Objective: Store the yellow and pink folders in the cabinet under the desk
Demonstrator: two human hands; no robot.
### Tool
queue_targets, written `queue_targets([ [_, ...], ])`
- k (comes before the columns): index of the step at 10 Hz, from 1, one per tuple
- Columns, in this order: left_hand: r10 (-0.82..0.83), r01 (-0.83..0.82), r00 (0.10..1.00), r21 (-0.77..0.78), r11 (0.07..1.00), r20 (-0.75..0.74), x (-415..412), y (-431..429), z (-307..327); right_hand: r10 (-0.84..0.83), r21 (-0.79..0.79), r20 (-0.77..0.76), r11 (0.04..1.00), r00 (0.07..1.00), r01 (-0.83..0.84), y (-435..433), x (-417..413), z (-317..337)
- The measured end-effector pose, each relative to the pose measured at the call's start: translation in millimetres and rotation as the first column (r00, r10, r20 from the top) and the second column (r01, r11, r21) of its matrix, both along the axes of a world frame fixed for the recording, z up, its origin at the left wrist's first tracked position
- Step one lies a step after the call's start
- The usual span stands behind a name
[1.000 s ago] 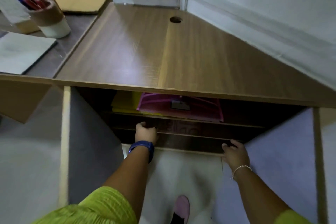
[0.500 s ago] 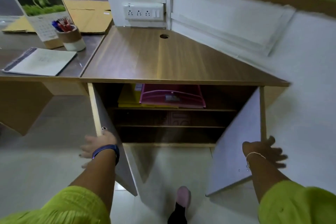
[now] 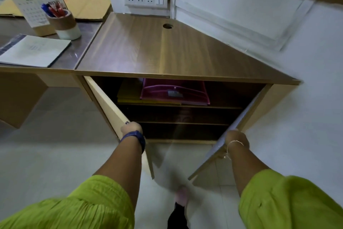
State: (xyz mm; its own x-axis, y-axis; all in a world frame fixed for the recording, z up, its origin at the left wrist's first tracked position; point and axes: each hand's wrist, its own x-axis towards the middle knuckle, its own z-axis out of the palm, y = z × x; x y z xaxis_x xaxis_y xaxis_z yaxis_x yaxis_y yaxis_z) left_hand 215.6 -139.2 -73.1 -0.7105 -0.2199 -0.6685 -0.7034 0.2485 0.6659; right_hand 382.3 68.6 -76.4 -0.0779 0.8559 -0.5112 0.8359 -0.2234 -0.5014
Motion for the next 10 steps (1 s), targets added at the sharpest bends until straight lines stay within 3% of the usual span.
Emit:
queue_targets([
  [1,-0.001,-0.002,1.000,0.105,0.994,0.031,-11.3,30.2,0.2,0.004,-0.117,-0.091,0.993,0.996,-0.015,2.7,-35.8,-6.5],
  [2,0.046,-0.072,0.992,0.222,0.972,0.120,-28.8,58.2,-7.8,-0.139,-0.293,-0.271,0.954,0.953,0.056,5.4,-72.2,-5.8],
  [4,0.146,-0.157,0.988,0.370,0.915,0.058,-58.0,115.0,-5.7,-0.249,-0.397,-0.457,0.916,0.854,0.054,23.1,-146.9,7.3],
  [5,0.249,-0.288,0.958,0.477,0.830,0.143,-76.7,140.9,-5.9,-0.487,-0.538,-0.488,0.822,0.724,0.189,39.3,-174.6,10.2],
  [7,0.264,-0.376,0.927,0.680,0.630,0.267,-106.5,177.6,-6.9,-0.685,-0.689,-0.539,0.693,0.490,0.211,67.3,-203.4,19.0],
  [8,0.196,-0.328,0.944,0.671,0.665,0.266,-109.2,181.3,-4.1,-0.699,-0.727,-0.560,0.672,0.445,0.140,76.7,-207.7,20.7],
  [9,0.030,-0.142,0.983,0.647,0.749,0.182,-109.0,170.4,-5.2,-0.616,-0.735,-0.559,0.678,0.555,0.013,87.0,-201.9,16.5],
  [10,-0.219,0.130,0.970,0.544,0.829,0.101,-104.0,142.7,-7.8,-0.394,-0.658,-0.588,0.741,0.706,-0.134,83.6,-168.8,11.0],
])
